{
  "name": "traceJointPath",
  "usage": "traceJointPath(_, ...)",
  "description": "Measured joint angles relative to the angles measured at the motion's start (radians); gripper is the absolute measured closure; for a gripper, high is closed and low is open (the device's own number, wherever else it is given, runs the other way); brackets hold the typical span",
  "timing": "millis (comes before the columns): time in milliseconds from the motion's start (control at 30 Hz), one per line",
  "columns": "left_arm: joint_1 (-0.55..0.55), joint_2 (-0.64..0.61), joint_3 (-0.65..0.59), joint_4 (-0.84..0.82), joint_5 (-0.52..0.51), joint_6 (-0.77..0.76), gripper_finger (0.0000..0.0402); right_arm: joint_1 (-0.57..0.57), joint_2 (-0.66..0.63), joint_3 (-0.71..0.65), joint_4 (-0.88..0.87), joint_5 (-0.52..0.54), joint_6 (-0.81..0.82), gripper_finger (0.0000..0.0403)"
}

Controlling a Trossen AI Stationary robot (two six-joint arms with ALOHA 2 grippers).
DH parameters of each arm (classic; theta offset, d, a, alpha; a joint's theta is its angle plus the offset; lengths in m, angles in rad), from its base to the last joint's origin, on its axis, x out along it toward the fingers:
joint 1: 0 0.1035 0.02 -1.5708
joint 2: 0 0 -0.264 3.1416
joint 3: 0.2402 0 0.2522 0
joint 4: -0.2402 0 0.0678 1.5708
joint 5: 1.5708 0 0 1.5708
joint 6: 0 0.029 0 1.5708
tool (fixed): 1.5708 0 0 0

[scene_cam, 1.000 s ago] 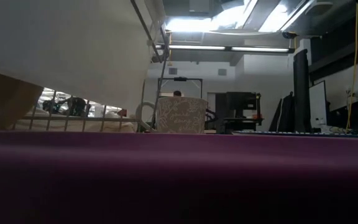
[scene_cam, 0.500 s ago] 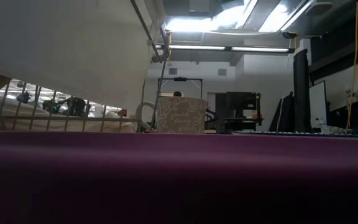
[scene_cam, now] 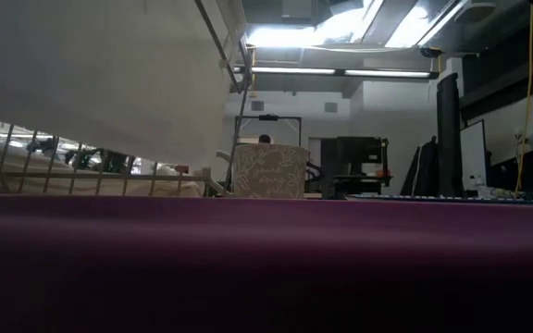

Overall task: Sort dishes
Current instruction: Put the brown plate into the dish rack

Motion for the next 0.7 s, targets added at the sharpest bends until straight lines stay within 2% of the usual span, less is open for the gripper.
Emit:
traceJointPath(300, 0.000, 0.000, 0.000, 0.000, 0.000, 0.000, 0.0229, 0.000, 0.000, 0.004, -0.096, 0.022, 0.013, 0.0292)
traceJointPath(533, 0.000, 0.000, 0.000, -0.001, 0.000, 0.004, 0.0229, -0.015, 0.000, 0.123, -0.340, 0.024, 0.000, 0.0292)
traceJointPath(700, 0.000, 0.000, 0.000, -0.008, 0.000, 0.008, 0.0229, -0.033, 0.000, 0.166, -0.394, 0.020, -0.003, 0.0292)
